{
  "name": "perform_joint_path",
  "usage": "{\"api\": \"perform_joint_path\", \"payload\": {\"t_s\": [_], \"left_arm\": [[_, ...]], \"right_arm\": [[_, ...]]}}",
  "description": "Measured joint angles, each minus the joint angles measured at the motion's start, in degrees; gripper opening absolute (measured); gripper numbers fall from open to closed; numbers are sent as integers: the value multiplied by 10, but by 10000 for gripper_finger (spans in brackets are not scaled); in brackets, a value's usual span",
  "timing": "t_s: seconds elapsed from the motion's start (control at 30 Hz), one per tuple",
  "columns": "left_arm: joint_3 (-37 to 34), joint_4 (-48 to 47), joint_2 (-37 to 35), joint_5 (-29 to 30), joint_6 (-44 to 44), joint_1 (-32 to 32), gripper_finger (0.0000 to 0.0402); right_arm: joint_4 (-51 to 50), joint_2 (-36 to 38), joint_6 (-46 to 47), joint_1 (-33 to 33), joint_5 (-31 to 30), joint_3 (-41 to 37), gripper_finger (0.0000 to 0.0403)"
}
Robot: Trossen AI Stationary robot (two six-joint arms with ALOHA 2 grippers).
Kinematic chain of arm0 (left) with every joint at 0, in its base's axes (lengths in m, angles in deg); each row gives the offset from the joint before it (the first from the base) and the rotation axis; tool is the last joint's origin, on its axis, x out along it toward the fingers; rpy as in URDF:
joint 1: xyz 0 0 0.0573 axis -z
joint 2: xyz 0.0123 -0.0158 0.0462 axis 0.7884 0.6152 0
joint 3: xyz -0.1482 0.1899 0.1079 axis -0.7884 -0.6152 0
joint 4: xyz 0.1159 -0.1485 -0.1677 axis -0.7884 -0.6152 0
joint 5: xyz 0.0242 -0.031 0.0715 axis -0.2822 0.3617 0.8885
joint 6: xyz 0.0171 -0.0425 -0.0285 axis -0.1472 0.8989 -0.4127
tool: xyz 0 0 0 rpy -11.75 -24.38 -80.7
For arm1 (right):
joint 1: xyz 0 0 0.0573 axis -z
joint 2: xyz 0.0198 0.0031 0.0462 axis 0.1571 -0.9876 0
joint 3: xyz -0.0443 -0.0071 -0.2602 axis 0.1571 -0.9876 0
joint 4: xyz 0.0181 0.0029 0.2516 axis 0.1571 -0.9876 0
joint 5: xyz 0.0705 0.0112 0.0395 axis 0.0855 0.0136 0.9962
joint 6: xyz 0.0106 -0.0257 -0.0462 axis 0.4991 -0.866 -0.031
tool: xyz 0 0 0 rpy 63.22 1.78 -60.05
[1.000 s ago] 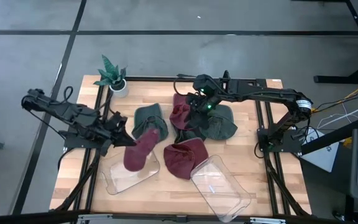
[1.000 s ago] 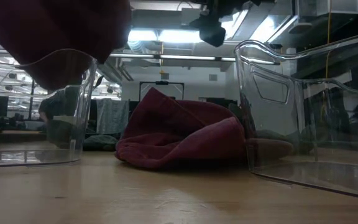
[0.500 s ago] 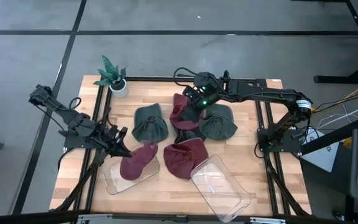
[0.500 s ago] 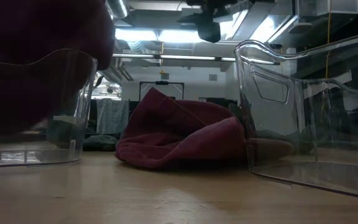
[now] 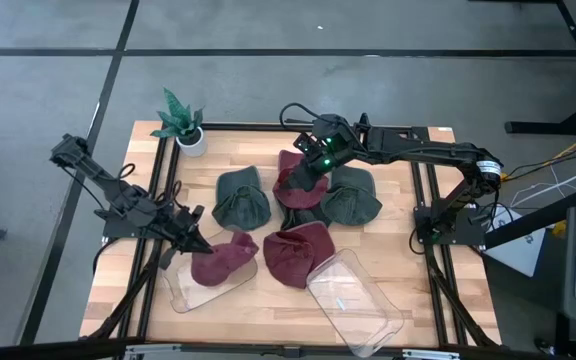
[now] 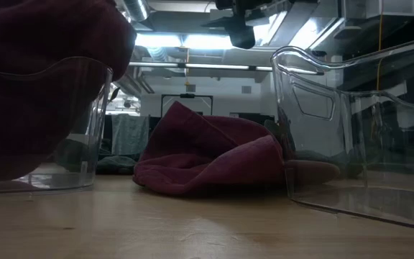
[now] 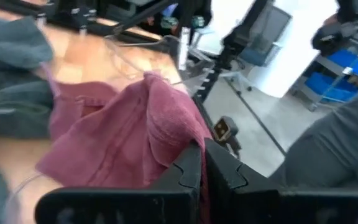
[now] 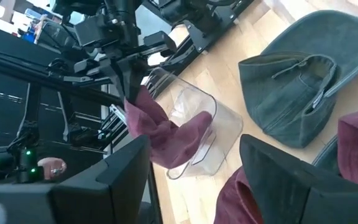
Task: Pick & Place hat
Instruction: Put the top red cap into the left transparent bin
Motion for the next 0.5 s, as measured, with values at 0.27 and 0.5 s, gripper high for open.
{"api": "perform_joint_path", "payload": {"t_s": [0.27, 0.5], "left_arm": [[0, -117, -30, 12, 91, 25, 3], [0, -123, -39, 47, 120, 44, 3]], "right_arm": [[0, 0, -10, 0, 0, 0, 248], [1, 0, -31, 0, -18, 0, 248]]}}
